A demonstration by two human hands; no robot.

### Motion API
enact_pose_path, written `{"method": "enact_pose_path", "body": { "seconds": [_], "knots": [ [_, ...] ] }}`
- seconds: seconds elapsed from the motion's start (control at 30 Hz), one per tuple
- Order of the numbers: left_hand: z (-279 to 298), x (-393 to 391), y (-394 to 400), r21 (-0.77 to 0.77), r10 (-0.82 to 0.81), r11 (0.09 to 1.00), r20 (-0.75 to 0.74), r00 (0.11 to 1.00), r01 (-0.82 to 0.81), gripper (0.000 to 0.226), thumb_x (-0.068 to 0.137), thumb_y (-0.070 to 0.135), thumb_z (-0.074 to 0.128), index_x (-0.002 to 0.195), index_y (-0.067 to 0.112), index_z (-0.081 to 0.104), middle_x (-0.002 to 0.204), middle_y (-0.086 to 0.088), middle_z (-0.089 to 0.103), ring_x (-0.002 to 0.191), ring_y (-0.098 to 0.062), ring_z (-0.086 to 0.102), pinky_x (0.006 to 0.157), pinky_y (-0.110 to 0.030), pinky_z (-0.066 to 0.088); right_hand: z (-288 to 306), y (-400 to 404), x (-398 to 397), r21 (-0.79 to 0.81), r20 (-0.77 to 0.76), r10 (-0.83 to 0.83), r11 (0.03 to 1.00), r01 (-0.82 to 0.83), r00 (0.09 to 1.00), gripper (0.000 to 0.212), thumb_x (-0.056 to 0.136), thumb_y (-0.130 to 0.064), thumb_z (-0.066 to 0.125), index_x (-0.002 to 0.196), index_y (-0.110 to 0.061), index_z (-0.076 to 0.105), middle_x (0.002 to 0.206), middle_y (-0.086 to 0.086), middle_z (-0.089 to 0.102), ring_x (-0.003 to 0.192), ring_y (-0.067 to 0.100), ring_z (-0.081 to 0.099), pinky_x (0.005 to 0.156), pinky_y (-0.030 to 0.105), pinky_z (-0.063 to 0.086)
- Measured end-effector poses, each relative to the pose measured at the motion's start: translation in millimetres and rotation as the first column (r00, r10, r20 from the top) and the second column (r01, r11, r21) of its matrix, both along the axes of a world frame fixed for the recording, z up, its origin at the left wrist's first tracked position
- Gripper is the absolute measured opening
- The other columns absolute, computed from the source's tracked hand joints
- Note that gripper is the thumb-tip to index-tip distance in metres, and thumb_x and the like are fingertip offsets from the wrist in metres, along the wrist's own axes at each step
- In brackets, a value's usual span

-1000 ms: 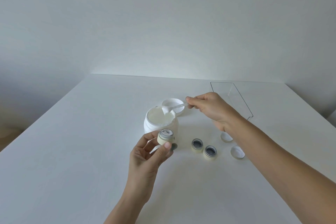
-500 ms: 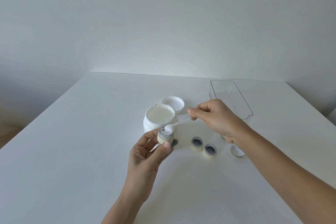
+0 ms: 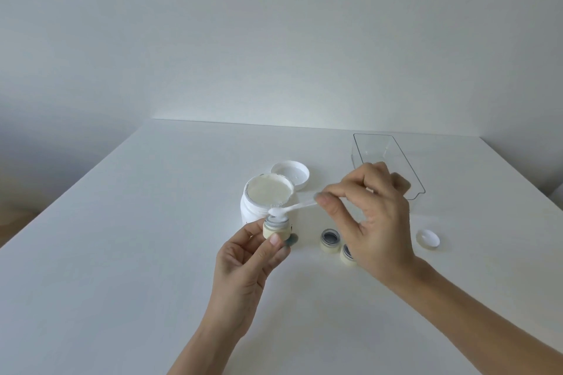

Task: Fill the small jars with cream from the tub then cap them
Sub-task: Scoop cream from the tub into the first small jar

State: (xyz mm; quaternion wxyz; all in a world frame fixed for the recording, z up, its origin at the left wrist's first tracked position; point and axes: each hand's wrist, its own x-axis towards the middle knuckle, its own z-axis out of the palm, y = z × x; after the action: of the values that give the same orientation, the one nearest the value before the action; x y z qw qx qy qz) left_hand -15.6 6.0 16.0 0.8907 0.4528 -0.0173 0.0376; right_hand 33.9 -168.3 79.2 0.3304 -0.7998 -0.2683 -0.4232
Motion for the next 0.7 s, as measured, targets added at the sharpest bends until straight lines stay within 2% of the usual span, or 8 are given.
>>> {"method": "enact_pose_path", "body": {
  "seconds": [0.1, 0.2, 0.4, 0.57, 0.7],
  "knots": [
    [0, 1, 0, -0.024, -0.013, 1.000, -0.013, 1.000, 0.012, 0.027, 0.070, 0.018, 0.081, 0.094, 0.008, 0.075, 0.088, -0.012, 0.075, 0.090, -0.025, 0.075, 0.074, -0.023, 0.058, -9, -4, -2, -0.097, 0.214, -0.001, 0.995, 0.022, 0.977, 0.030, 0.092, -0.032, 0.060, 0.070, -0.016, 0.073, 0.067, -0.003, 0.052, 0.071, 0.014, 0.043, 0.072, 0.036, 0.023],
    [1, 1, 0, -0.030, -0.026, 0.999, -0.007, 1.000, 0.025, 0.041, 0.060, 0.028, 0.092, 0.092, 0.008, 0.076, 0.084, -0.010, 0.075, 0.082, -0.019, 0.075, 0.073, -0.022, 0.058, -15, -9, -3, -0.181, 0.316, 0.029, 0.983, 0.030, 0.948, 0.022, 0.091, -0.031, 0.064, 0.076, -0.019, 0.075, 0.075, -0.007, 0.046, 0.073, 0.015, 0.044, 0.072, 0.036, 0.020],
    [1, 1, 0, -0.019, -0.015, 1.000, -0.012, 1.000, 0.015, 0.045, 0.059, 0.031, 0.093, 0.094, 0.008, 0.076, 0.085, -0.009, 0.076, 0.081, -0.017, 0.075, 0.074, -0.022, 0.058, -14, -19, -6, -0.201, 0.352, 0.078, 0.980, -0.006, 0.933, 0.014, 0.091, -0.029, 0.066, 0.083, -0.020, 0.074, 0.079, -0.009, 0.041, 0.074, 0.014, 0.043, 0.071, 0.037, 0.021],
    [-2, 1, 1, -0.026, -0.004, 1.000, -0.022, 1.000, 0.003, 0.027, 0.070, 0.018, 0.079, 0.095, 0.008, 0.076, 0.088, -0.011, 0.076, 0.082, -0.019, 0.075, 0.074, -0.023, 0.058, -10, -25, -10, -0.192, 0.357, 0.074, 0.981, -0.005, 0.931, 0.006, 0.091, -0.030, 0.064, 0.091, -0.024, 0.065, 0.080, -0.010, 0.040, 0.073, 0.015, 0.043, 0.066, 0.041, 0.024],
    [-1, 1, 2, -0.008, -0.002, 1.000, -0.015, 1.000, 0.002, 0.045, 0.061, 0.029, 0.092, 0.097, 0.008, 0.075, 0.090, -0.009, 0.075, 0.087, -0.019, 0.074, 0.076, -0.023, 0.058, -3, -26, -9, -0.054, 0.290, -0.009, 0.998, 0.025, 0.957, 0.006, 0.090, -0.031, 0.064, 0.085, -0.027, 0.064, 0.077, -0.009, 0.042, 0.070, 0.016, 0.044, 0.069, 0.040, 0.025]
  ]
}}
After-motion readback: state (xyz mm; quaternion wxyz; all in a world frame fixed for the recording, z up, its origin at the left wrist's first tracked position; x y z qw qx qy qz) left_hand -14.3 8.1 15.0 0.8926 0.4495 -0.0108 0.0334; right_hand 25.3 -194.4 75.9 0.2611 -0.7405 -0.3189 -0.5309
